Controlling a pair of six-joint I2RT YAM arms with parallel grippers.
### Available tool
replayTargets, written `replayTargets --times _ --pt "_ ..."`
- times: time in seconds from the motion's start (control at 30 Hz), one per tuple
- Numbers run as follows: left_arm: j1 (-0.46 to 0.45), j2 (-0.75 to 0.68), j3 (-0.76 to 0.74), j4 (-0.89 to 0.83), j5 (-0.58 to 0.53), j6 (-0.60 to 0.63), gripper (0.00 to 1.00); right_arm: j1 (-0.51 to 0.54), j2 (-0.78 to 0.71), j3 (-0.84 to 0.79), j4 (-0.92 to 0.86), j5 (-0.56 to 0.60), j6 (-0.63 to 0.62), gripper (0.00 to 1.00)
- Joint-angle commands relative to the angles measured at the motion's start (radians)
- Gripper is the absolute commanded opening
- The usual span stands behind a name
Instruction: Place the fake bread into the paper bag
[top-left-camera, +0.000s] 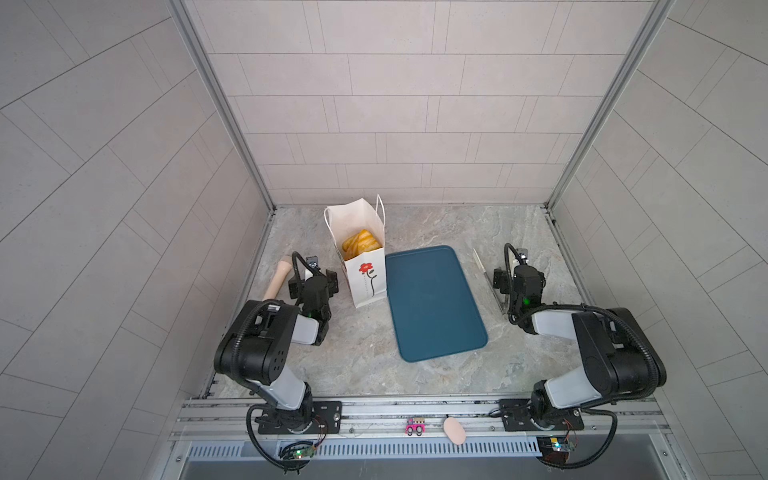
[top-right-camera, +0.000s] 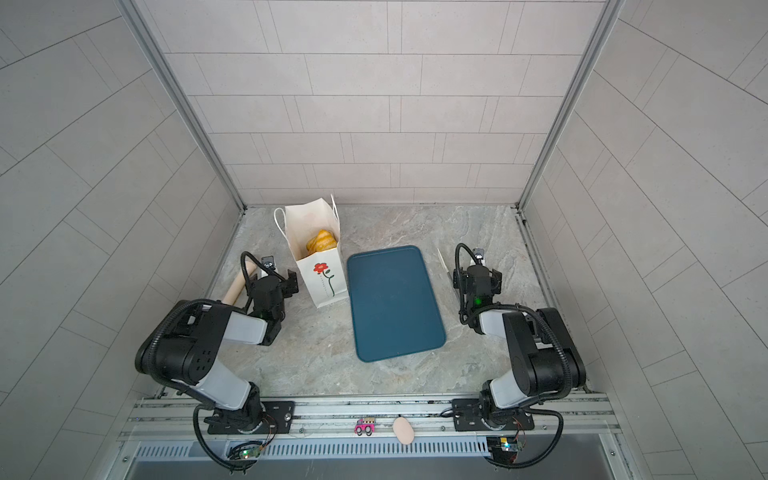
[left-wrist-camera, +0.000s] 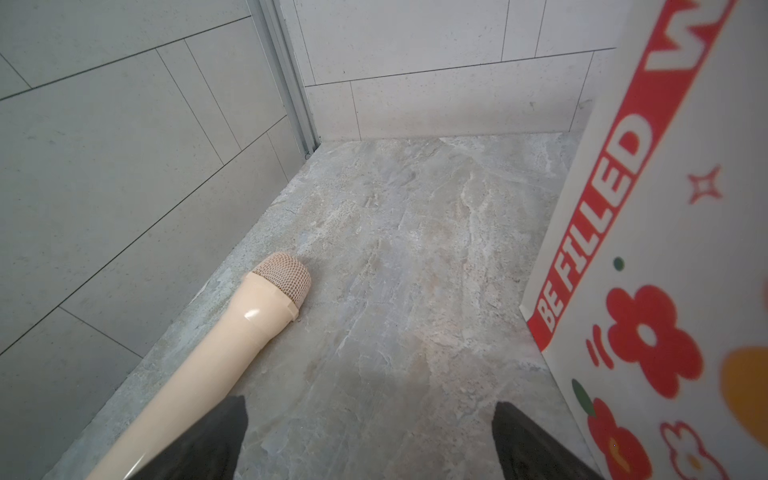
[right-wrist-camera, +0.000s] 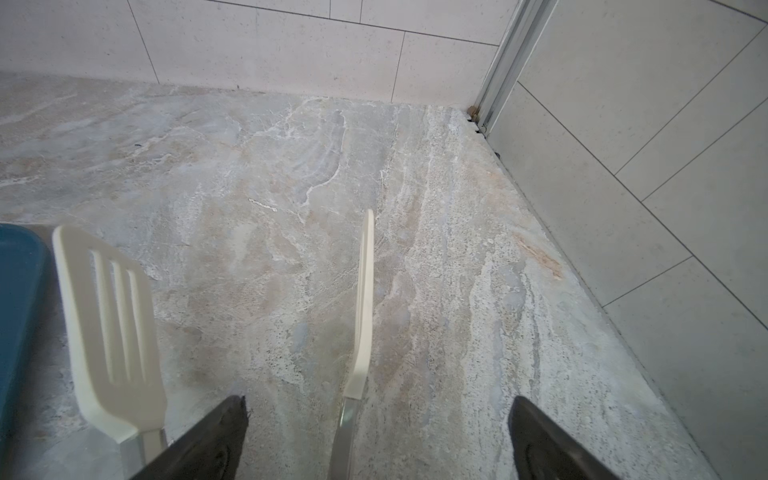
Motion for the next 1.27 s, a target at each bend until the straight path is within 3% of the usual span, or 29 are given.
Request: replayTargets --times 0.0,1.23 --pt "0.013 -0.005 0.029 -0.047 -0.013 -0.03 1.0 0.001 0.008 -0.004 0.018 0.0 -0.008 1.0" --pt "0.047 -0.005 0.042 -0.079 0.027 -0.059 1.0 0.001 0.009 -0.004 0.015 0.0 -0.008 1.0"
